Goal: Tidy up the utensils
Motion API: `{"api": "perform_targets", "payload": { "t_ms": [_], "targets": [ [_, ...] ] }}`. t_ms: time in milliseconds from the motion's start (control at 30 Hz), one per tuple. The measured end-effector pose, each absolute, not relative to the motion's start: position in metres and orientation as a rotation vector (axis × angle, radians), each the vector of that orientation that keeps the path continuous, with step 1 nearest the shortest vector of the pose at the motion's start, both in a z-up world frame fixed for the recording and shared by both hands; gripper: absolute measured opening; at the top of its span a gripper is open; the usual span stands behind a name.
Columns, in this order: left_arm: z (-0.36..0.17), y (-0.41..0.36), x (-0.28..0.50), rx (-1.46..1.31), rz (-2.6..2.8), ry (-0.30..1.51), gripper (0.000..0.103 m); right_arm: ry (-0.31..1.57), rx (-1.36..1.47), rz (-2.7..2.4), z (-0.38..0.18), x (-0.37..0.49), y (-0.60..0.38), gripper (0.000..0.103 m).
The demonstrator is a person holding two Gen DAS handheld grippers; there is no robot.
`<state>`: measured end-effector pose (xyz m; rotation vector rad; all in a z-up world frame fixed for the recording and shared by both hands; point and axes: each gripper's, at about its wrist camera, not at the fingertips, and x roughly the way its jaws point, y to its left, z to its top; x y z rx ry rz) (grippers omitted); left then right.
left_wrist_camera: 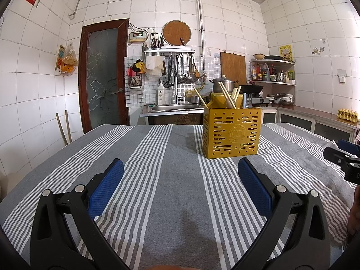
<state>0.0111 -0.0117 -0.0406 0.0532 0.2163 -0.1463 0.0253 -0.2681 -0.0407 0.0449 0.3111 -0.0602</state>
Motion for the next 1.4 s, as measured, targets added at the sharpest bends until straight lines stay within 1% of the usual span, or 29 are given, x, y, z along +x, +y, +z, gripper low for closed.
{"api": "perform_targets", "payload": {
  "t_ms": [1400],
  "targets": [
    [-0.0414,-0.0109,0.0084,0.049,-0.146,0.215,0.098,0.304,0.054,-0.065,-0.0374,0.0220,-0.2693,0.086]
  ]
}}
